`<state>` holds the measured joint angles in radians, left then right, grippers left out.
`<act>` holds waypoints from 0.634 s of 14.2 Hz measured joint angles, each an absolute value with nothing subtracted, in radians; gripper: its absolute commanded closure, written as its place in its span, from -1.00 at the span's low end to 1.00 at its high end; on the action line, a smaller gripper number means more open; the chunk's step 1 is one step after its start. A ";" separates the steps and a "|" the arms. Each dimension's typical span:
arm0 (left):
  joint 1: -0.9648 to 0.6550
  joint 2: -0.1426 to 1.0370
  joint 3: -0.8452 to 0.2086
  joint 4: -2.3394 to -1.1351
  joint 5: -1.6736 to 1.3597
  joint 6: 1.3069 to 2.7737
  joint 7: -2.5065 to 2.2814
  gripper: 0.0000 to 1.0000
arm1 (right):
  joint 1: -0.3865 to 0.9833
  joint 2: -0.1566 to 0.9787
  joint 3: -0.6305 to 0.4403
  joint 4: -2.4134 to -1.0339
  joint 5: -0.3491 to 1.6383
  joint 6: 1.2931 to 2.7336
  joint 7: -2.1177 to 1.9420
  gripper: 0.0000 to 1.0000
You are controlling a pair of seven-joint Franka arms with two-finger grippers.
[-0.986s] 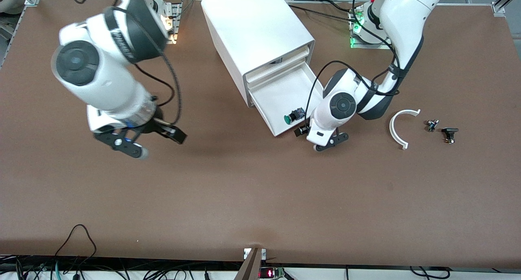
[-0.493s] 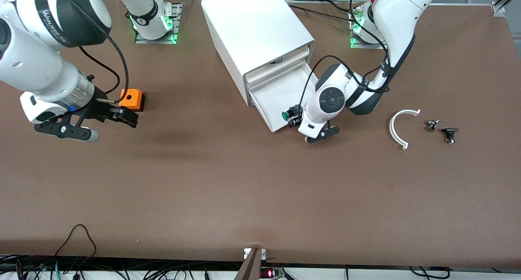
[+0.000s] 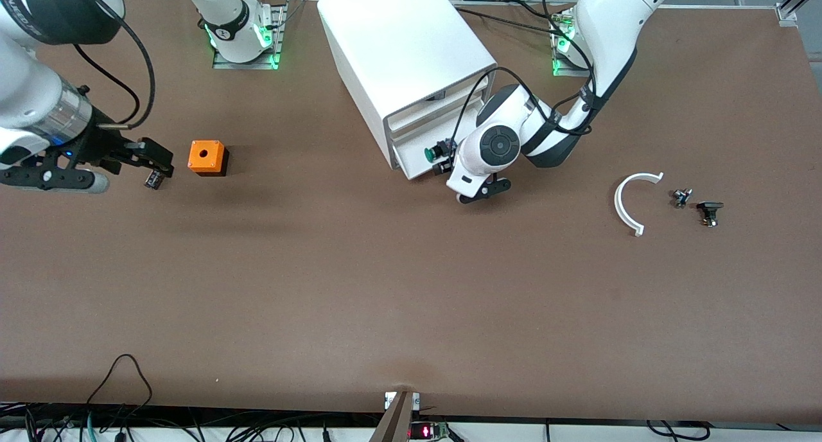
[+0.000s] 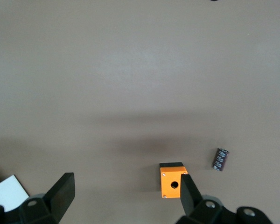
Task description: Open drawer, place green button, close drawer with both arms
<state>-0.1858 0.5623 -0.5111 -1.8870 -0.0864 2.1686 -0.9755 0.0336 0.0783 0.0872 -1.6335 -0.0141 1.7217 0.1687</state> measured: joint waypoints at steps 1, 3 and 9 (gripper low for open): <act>-0.186 0.562 -0.513 -1.888 -0.092 2.155 -0.976 -1.00 | 0.031 0.062 0.081 -1.647 -0.014 1.722 0.152 -1.00; -0.186 0.562 -0.523 -1.889 -0.113 2.142 -0.975 -1.00 | 0.029 0.040 0.062 -1.666 -0.014 1.722 0.116 -1.00; -0.184 0.591 -0.540 -1.892 -0.249 2.054 -0.875 -1.00 | 0.028 0.002 0.040 -1.705 -0.014 1.723 0.086 -1.00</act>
<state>-0.1840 0.5912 -0.5396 -1.8917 -0.2487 2.0545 -0.8754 0.0282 0.0018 0.0397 -1.7048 -0.0139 1.7234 0.0861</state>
